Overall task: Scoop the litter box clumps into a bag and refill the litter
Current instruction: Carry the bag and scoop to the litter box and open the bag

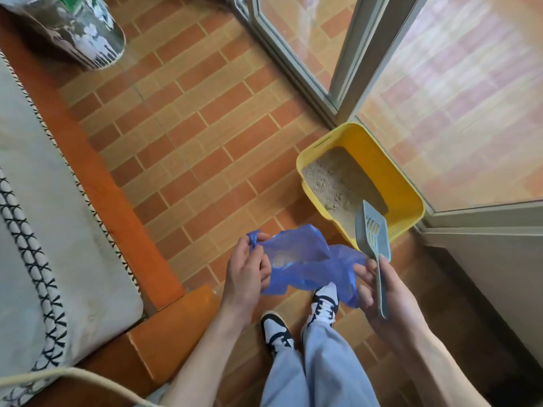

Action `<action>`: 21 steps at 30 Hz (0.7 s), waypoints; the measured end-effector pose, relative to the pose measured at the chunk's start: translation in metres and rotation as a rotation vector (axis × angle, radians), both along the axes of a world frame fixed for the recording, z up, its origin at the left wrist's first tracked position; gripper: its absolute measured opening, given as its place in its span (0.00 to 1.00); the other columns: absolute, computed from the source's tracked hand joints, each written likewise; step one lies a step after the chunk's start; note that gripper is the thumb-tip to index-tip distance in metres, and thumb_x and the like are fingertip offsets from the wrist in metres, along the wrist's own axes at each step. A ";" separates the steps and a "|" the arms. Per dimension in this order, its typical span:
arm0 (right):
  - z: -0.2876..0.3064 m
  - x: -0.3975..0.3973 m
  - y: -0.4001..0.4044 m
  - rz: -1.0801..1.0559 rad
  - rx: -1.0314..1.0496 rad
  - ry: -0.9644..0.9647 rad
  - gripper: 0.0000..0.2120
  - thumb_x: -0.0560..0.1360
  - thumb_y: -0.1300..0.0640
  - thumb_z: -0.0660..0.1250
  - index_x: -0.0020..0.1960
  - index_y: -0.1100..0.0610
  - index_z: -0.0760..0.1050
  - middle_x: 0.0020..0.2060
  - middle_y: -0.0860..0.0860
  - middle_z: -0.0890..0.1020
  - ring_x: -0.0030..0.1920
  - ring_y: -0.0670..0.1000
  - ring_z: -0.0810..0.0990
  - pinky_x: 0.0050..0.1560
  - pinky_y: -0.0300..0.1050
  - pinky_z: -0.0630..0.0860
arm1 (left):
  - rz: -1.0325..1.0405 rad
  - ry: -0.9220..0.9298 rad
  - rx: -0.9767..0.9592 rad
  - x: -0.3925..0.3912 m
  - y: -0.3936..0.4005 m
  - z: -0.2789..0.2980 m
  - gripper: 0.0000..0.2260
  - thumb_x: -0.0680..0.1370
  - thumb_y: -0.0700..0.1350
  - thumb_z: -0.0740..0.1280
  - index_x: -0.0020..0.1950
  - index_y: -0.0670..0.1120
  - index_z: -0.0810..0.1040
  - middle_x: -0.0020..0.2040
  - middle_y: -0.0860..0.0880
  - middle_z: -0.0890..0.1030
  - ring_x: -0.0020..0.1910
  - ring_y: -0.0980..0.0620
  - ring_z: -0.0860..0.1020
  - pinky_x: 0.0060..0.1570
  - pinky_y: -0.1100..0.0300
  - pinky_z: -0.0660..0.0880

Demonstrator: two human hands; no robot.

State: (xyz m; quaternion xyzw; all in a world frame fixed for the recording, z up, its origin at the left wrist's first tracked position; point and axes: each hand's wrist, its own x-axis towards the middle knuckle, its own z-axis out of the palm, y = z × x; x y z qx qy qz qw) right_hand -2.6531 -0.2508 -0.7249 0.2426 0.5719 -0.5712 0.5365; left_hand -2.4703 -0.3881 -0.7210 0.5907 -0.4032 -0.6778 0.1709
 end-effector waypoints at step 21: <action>-0.092 0.011 -0.014 0.330 0.292 0.656 0.18 0.85 0.46 0.56 0.42 0.54 0.75 0.31 0.48 0.73 0.26 0.43 0.66 0.31 0.42 0.62 | 0.079 -0.246 -0.089 0.033 -0.027 -0.100 0.10 0.84 0.44 0.61 0.51 0.47 0.82 0.26 0.55 0.65 0.25 0.54 0.62 0.28 0.59 0.63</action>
